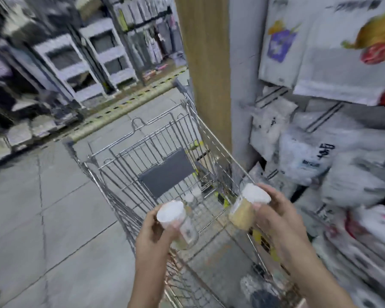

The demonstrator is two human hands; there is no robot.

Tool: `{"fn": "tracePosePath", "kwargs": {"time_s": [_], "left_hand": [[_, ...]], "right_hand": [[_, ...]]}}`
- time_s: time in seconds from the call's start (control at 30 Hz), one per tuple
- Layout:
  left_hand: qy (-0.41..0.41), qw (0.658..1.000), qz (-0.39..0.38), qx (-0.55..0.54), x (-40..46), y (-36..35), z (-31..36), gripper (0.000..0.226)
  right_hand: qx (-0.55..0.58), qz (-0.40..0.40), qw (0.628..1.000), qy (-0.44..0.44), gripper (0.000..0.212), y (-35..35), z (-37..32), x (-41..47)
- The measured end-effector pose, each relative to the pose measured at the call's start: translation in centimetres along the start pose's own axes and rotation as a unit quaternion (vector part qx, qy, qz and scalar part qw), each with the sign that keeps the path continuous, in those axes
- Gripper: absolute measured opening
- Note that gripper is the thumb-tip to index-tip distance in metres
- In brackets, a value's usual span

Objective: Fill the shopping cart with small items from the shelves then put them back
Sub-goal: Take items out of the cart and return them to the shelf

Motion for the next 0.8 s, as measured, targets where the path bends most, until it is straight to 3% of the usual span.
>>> {"fn": "tracePosePath", "kwargs": {"time_s": [0.13, 0.37, 0.5, 0.67, 0.8], "left_hand": [[-0.021, 0.998, -0.041, -0.030, -4.4, -1.5, 5.0, 0.056], [-0.093, 0.980, -0.174, -0.037, -13.0, -10.6, 14.5, 0.034], [-0.108, 0.958, -0.259, -0.059, -19.4, -17.1, 18.3, 0.027], [-0.107, 0.924, -0.359, -0.079, -30.1, -25.7, 20.9, 0.038], [-0.104, 0.886, -0.443, -0.093, -41.3, -32.6, 21.9, 0.074]], "right_hand": [[0.006, 0.001, 0.999, 0.048, 0.040, 1.6, -6.7, -6.5], [0.005, 0.080, 0.986, 0.147, 0.056, 9.2, -17.5, -17.5], [0.015, 0.153, 0.968, 0.198, 0.052, 16.0, -22.5, -24.8], [0.032, 0.254, 0.932, 0.256, 0.055, 26.3, -27.4, -36.7], [0.026, 0.342, 0.891, 0.297, 0.060, 34.7, -30.4, -48.0]]}}
Point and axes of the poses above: each hand's wrist, its own x-axis towards the middle knuckle, its own y-axis out of the back of the hand, z = x × y, the point moved 10 cm from there along x, towards the middle knuckle, and after that the axes turned 14 degrees about x, right-handed, at the moved point
